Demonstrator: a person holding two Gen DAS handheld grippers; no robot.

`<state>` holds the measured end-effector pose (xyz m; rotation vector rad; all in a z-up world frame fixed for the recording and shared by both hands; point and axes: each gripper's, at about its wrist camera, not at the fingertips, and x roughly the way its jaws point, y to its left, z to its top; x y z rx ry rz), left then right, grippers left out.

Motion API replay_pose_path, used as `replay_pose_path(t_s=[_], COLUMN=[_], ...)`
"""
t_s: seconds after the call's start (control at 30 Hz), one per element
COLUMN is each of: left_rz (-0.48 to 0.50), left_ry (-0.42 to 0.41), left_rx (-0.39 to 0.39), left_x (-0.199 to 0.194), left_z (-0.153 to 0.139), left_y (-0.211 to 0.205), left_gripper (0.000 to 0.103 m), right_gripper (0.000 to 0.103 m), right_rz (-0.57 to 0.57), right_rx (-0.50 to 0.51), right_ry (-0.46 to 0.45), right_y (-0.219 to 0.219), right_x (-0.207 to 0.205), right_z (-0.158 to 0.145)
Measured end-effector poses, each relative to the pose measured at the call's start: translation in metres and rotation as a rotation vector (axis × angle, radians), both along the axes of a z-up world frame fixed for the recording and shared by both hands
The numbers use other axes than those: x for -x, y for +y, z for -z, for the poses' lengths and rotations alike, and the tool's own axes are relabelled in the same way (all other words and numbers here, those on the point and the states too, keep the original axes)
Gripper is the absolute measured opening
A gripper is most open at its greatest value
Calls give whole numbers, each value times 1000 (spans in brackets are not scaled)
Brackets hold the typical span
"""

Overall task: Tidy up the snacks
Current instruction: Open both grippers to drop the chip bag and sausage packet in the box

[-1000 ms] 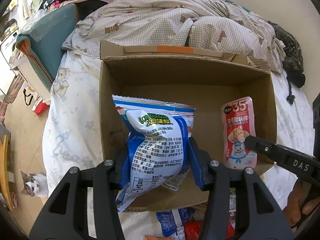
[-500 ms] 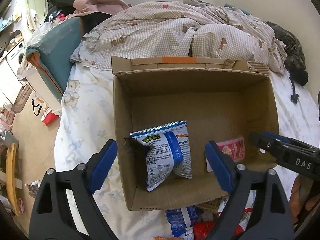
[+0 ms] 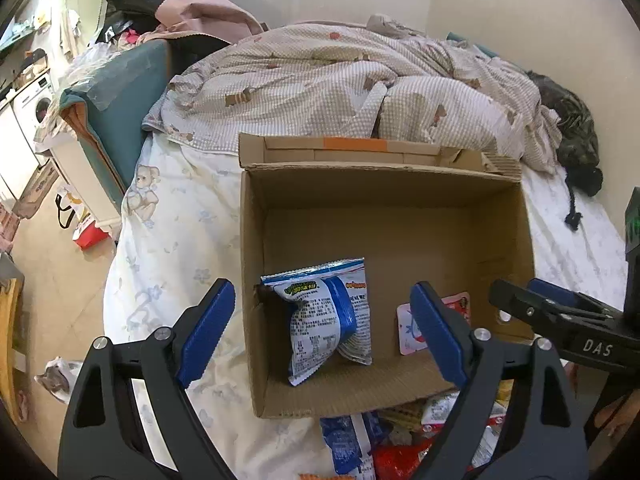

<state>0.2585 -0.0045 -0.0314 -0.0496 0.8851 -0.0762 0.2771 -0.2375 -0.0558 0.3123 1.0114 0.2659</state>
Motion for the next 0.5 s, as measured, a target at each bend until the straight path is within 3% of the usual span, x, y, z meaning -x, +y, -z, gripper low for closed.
replay_pose_path(t_s=[0.3,0.5], left_rz=[-1,-7], left_ry=[-88,-104], left_rx=[-26,-14], left_x=[31,59], left_z=[-31,-37], left_y=[9,15], left_gripper=[87,87], right_gripper=[98,98], right_rz=[2,14], right_rx=[26,22], right_ry=[-76,-73], right_y=[-5,-11], right_x=[37,69], right_z=[-31,-37])
